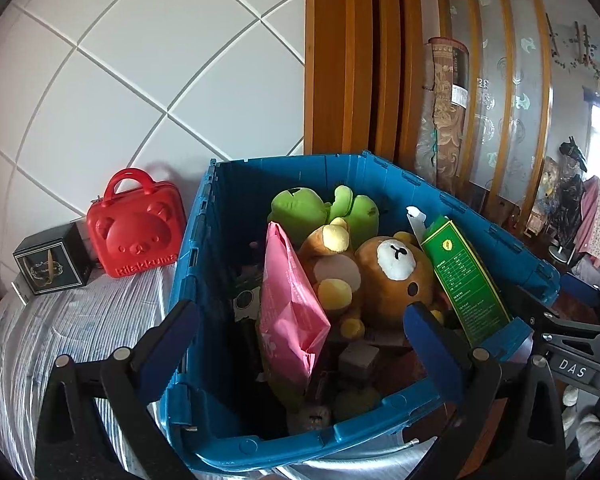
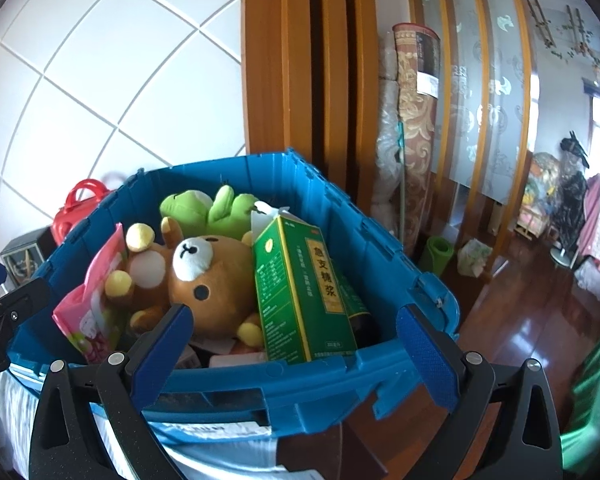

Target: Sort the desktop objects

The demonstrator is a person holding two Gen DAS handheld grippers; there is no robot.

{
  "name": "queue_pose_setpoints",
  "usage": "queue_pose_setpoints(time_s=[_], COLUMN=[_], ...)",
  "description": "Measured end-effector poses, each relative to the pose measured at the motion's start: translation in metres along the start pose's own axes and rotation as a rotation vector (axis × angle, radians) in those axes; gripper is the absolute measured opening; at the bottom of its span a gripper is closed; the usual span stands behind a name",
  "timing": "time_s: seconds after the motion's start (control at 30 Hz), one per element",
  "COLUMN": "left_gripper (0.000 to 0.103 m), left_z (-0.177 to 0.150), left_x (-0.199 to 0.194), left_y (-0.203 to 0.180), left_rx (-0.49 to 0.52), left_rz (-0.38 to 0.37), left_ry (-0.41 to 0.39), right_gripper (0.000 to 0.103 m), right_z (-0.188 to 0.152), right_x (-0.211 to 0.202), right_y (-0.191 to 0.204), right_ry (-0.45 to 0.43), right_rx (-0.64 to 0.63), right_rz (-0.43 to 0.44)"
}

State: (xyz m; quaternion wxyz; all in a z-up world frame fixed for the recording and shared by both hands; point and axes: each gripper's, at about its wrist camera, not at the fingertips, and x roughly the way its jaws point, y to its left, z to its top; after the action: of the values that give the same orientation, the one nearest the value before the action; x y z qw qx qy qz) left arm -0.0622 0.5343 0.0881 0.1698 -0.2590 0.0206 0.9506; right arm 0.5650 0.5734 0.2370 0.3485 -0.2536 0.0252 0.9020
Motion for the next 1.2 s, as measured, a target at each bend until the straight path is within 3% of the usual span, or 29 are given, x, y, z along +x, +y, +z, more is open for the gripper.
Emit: queue_pose_setpoints(time_s=[0.67,1.2], left_gripper=[0.103,0.103], left_z=[-0.002,-0.001], left_x=[0.015,0.008], left_y=[0.0,-0.006], left_rx=[0.008,0.016], left_rz=[-0.002,-0.011], left_ry=[0.034,0.004], right_gripper=[0.103,0.103], right_z=[-0.001,-0.001], right_x=[0.022,0.022], right_y=[-0.001,-0.005], right_ry=[0.049,0.052], right_rx=[-0.007,-0.004], right_rz=[-0.017,-0.014])
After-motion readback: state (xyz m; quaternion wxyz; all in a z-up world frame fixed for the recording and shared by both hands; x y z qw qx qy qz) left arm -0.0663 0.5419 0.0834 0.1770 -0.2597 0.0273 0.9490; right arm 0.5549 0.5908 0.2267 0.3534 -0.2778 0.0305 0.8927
